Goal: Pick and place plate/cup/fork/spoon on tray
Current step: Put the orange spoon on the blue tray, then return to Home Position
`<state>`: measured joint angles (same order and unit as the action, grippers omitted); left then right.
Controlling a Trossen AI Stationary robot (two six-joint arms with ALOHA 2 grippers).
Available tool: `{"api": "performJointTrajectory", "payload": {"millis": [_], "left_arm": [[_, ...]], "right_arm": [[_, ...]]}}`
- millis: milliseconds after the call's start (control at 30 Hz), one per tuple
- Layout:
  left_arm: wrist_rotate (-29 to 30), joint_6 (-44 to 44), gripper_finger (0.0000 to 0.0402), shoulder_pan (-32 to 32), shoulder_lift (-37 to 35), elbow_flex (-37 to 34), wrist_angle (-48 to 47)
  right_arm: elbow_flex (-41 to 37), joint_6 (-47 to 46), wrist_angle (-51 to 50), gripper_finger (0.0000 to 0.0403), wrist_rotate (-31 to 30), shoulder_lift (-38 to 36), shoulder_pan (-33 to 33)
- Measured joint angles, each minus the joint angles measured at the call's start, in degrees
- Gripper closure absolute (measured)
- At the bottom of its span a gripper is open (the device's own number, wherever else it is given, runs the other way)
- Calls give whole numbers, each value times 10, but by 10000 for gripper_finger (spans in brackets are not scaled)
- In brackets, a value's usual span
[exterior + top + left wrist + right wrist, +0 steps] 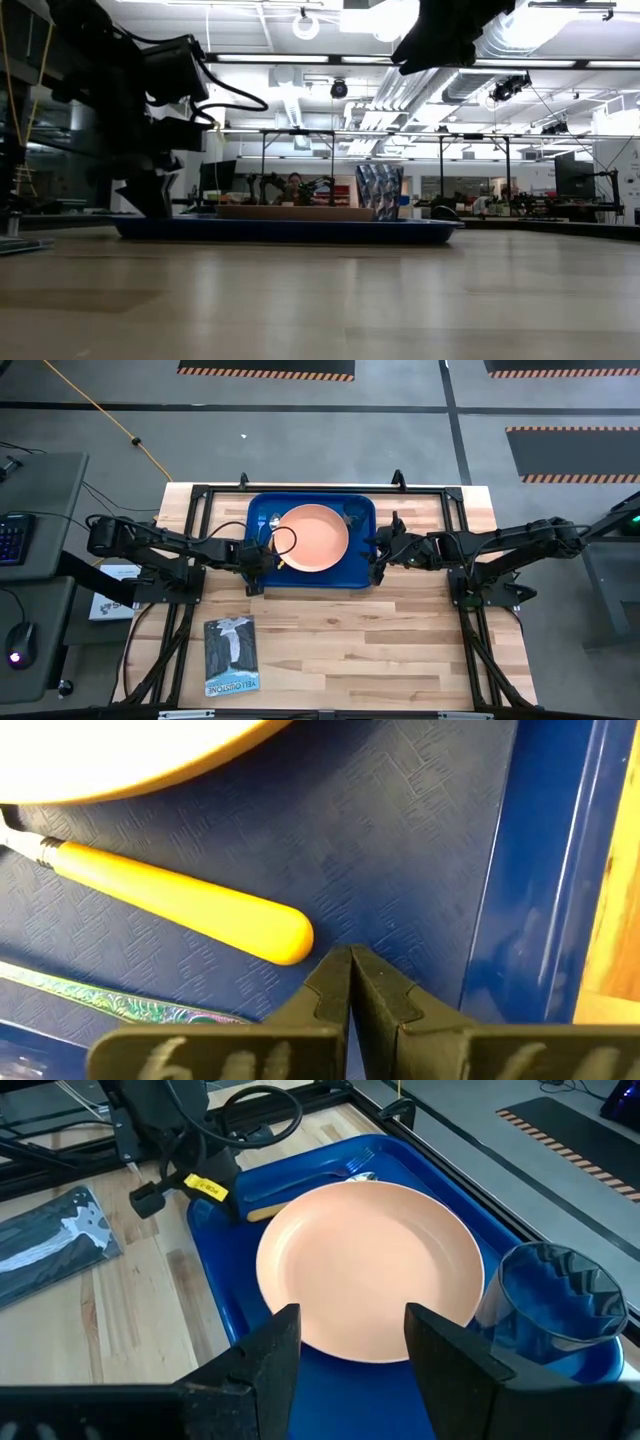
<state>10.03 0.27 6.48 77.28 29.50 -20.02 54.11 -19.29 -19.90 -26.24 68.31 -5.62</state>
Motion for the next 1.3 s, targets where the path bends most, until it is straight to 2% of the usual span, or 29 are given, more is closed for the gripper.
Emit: {"api": "performJointTrajectory", "payload": {"millis": [200,967,1167,1300], "left_arm": [[26,9,401,0,0,0,7],[36,2,401,-3,-5,9,25],[36,7,401,-11,-58,84,-14],[36,38,401,-23,-143,100,52]], "right_arm": [[0,-2,-4,230,0,0,0],[0,-2,-4,230,0,0,0],[0,-2,-4,230,-3,0,0],[0,-2,-4,230,-7,0,0]]}}
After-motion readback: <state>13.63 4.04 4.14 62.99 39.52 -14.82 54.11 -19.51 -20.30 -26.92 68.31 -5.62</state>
